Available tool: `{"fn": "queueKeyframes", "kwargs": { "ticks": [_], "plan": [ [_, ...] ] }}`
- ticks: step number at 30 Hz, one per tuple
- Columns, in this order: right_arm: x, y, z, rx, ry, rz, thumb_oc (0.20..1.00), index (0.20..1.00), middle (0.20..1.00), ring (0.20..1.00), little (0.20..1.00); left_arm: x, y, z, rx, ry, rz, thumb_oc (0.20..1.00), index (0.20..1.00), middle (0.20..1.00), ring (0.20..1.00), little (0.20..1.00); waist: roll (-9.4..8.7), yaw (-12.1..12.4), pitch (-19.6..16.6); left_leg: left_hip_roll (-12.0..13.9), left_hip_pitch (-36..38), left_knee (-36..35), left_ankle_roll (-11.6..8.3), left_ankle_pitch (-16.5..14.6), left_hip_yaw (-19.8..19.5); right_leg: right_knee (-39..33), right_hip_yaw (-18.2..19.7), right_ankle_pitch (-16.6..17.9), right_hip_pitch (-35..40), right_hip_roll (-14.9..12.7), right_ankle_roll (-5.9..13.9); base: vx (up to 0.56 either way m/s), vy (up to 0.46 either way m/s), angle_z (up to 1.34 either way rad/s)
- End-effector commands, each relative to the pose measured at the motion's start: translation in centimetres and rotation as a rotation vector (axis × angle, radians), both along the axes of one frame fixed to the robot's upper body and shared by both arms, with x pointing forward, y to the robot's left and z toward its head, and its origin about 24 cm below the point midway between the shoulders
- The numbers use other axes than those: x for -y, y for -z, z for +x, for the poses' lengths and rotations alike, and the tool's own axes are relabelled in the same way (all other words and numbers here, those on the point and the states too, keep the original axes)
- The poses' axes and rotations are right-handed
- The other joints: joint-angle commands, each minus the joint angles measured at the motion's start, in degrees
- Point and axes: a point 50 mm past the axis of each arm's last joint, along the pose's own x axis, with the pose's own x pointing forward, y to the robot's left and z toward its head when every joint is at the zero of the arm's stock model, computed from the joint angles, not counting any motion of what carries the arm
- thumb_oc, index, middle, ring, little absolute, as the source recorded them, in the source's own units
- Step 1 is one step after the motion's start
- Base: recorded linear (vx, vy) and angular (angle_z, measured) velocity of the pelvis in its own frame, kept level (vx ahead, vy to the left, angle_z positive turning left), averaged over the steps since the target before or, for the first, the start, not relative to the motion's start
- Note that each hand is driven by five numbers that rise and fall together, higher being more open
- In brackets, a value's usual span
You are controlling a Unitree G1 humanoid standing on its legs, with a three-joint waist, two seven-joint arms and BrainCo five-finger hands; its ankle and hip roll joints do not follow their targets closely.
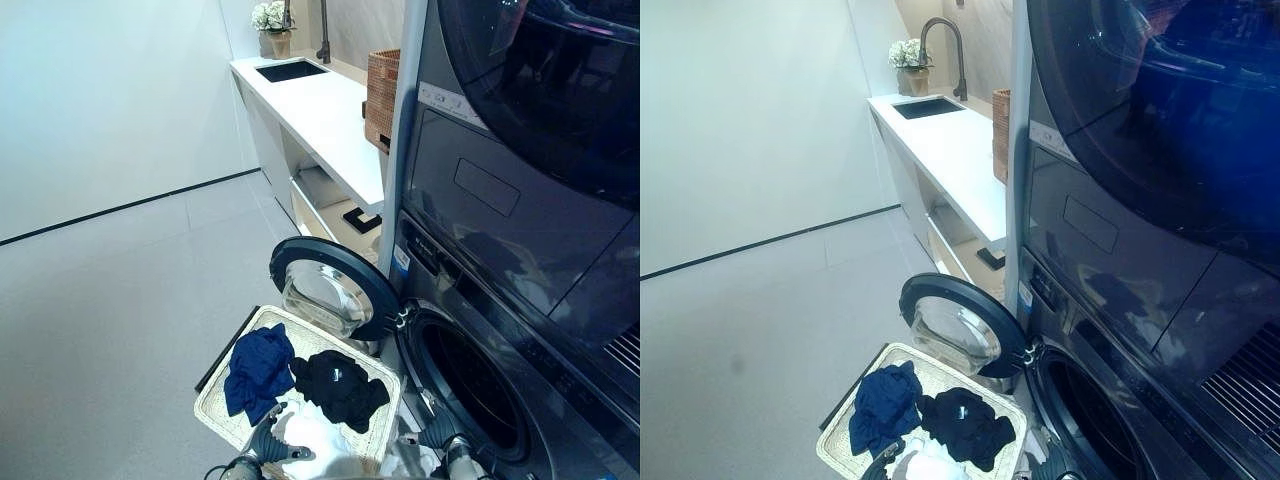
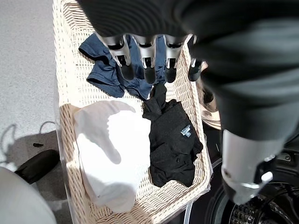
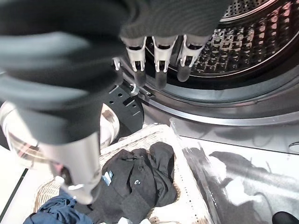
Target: Put the clothes into the washing machine.
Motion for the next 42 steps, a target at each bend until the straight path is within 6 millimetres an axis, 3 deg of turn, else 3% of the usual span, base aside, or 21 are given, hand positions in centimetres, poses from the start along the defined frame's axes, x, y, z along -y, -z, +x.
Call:
{"fn": "queueKeyframes", "kwargs": {
  "ticks": [1, 10, 16, 17, 19, 20, 21, 24, 25, 30, 31, 32, 37, 41, 42],
  "plan": [
    [-1.8, -1.2, 3.1, 0.080, -0.022, 0.047, 1.000, 1.000, 1.000, 1.000, 1.000, 0.2, -1.5, 3.7, 0.101, 0.024, 0.012, 1.000, 1.000, 1.000, 1.000, 1.000, -4.69, 1.45, 1.34, -5.55, 2.42, 0.04, 4.68, -3.86, 0.52, 0.36, 5.60, 4.18, -1.49, -3.04, 3.25, 0.00, 0.000, 0.00],
    [-1.8, -1.0, 2.8, 0.080, 0.048, 0.065, 1.000, 1.000, 1.000, 1.000, 1.000, -0.3, -1.1, 3.2, 0.075, 0.006, 0.061, 1.000, 1.000, 1.000, 1.000, 1.000, -4.49, 1.44, 1.51, -5.75, 2.48, 0.04, 4.74, -3.86, 0.52, 0.21, 5.54, 4.41, -1.58, -3.33, 3.44, 0.02, -0.013, 0.00],
    [-1.4, -1.1, 2.8, 0.087, 0.091, 0.079, 1.000, 1.000, 1.000, 1.000, 1.000, -1.2, -1.9, 3.8, 0.224, -0.075, 0.175, 1.000, 1.000, 1.000, 1.000, 1.000, -4.24, 1.50, 2.58, -5.73, 1.92, 0.04, 4.64, -3.52, 0.96, 0.17, 5.40, 4.89, -2.40, -3.60, 3.56, 0.01, 0.000, 0.00],
    [-1.0, -1.9, 4.1, 0.142, 0.114, 0.098, 1.000, 1.000, 1.000, 1.000, 1.000, -2.4, -3.5, 5.5, 0.374, -0.178, 0.249, 1.000, 1.000, 1.000, 1.000, 1.000, -3.23, 1.48, 5.50, -4.88, 0.05, 0.06, 4.82, -2.10, 1.89, 6.88, 4.48, 2.20, -6.21, -3.92, 3.03, -0.17, 0.078, -0.02],
    [-0.8, -2.7, 5.2, 0.184, 0.117, 0.104, 1.000, 1.000, 1.000, 1.000, 1.000, -2.7, -4.4, 6.8, 0.439, -0.211, 0.259, 1.000, 1.000, 1.000, 1.000, 1.000, -3.08, 1.43, 7.54, -4.78, -2.00, 1.75, 4.85, -1.80, 2.22, 9.99, 4.25, 1.49, -9.01, -4.29, 2.96, -0.24, 0.067, -0.04],
    [-0.8, -3.7, 6.7, 0.240, 0.117, 0.110, 1.000, 1.000, 1.000, 1.000, 1.000, -2.8, -5.6, 8.4, 0.513, -0.237, 0.273, 1.000, 1.000, 1.000, 1.000, 1.000, -3.07, 1.35, 10.19, -4.68, -5.12, 4.29, 4.65, -1.66, 2.34, 12.89, 4.16, 1.11, -12.22, -4.63, 2.86, -0.19, 0.029, 0.00],
    [-0.8, -3.7, 6.7, 0.240, 0.117, 0.110, 1.000, 1.000, 1.000, 1.000, 1.000, -2.8, -5.6, 8.4, 0.513, -0.237, 0.273, 1.000, 1.000, 1.000, 1.000, 1.000, -3.07, 1.35, 10.19, -4.68, -5.12, 4.29, 4.65, -1.66, 2.34, 12.89, 4.16, 1.11, -12.22, -4.63, 2.86, -0.32, 0.045, 0.06],
    [-1.0, -6.9, 10.7, 0.394, 0.129, 0.129, 1.000, 1.000, 1.000, 1.000, 1.000, -2.6, -9.8, 13.1, 0.736, -0.284, 0.322, 1.000, 1.000, 1.000, 1.000, 1.000, -3.36, 1.38, 16.29, -4.08, -13.85, 10.27, 3.11, -1.16, 3.54, 18.75, 2.86, -0.18, -20.24, -5.09, 2.59, -0.29, 0.040, 0.03],
    [-1.0, -6.9, 10.7, 0.394, 0.129, 0.129, 1.000, 1.000, 1.000, 1.000, 1.000, -2.6, -9.9, 13.1, 0.736, -0.284, 0.322, 1.000, 1.000, 1.000, 1.000, 1.000, -3.37, 1.39, 16.22, -4.08, -13.99, 10.36, 3.11, -1.19, 3.55, 18.84, 2.87, -0.21, -20.38, -5.10, 2.58, -0.20, 0.039, 0.00],
    [-0.8, -10.2, 13.8, 0.540, 0.148, 0.155, 1.000, 1.000, 1.000, 1.000, 1.000, -3.3, -14.6, 16.8, 0.943, -0.382, 0.387, 1.000, 1.000, 1.000, 1.000, 1.000, -3.77, 1.64, 19.94, -3.83, -23.87, 15.14, 2.05, -0.81, 2.81, 25.02, 2.35, -1.73, -29.97, -4.95, 2.17, -0.14, 0.053, 0.04],
    [-0.8, -10.2, 13.8, 0.541, 0.148, 0.155, 1.000, 1.000, 1.000, 1.000, 1.000, -3.3, -14.6, 16.8, 0.943, -0.382, 0.387, 1.000, 1.000, 1.000, 1.000, 1.000, -3.78, 1.65, 19.88, -3.83, -23.99, 15.19, 2.06, -0.82, 2.81, 25.09, 2.36, -1.75, -30.09, -4.96, 2.16, -0.15, 0.088, 0.02],
    [-0.7, -11.6, 14.9, 0.588, 0.147, 0.157, 1.000, 1.000, 1.000, 1.000, 1.000, -3.7, -16.2, 17.9, 0.999, -0.408, 0.406, 1.000, 1.000, 1.000, 1.000, 1.000, -3.68, 1.63, 21.25, -3.45, -26.82, 16.16, 1.82, -0.62, 3.35, 26.37, 2.03, -1.88, -32.83, -5.07, 2.18, -0.11, 0.064, -0.02],
    [-0.9, -14.8, 17.3, 0.683, 0.146, 0.165, 1.000, 1.000, 1.000, 1.000, 1.000, -5.9, -20.6, 20.2, 1.126, -0.488, 0.476, 1.000, 1.000, 1.000, 1.000, 1.000, -4.09, 1.55, 23.99, -3.69, -33.44, 18.78, 1.53, -0.23, 2.57, 29.28, 1.96, -1.85, -39.37, -4.78, 1.71, -0.09, 0.086, -0.01],
    [-1.2, -16.3, 18.3, 0.719, 0.139, 0.180, 1.000, 1.000, 1.000, 1.000, 1.000, -7.7, -23.7, 21.4, 1.201, -0.560, 0.527, 1.000, 1.000, 1.000, 1.000, 1.000, -4.81, 1.11, 24.73, -3.49, -37.71, 19.91, 1.26, 0.10, 2.67, 30.02, 2.10, -1.58, -43.25, -4.35, 1.49, -0.05, 0.063, -0.04],
    [-1.4, -17.2, 18.9, 0.740, 0.129, 0.184, 1.000, 1.000, 1.000, 1.000, 1.000, -8.2, -25.4, 22.0, 1.247, -0.571, 0.574, 1.000, 1.000, 1.000, 1.000, 1.000, -5.18, 0.98, 24.73, -3.45, -40.51, 20.50, 1.17, 0.36, 2.59, 30.55, 2.01, -1.41, -45.74, -4.11, 1.30, -0.02, 0.037, -0.03]
  ]
}}
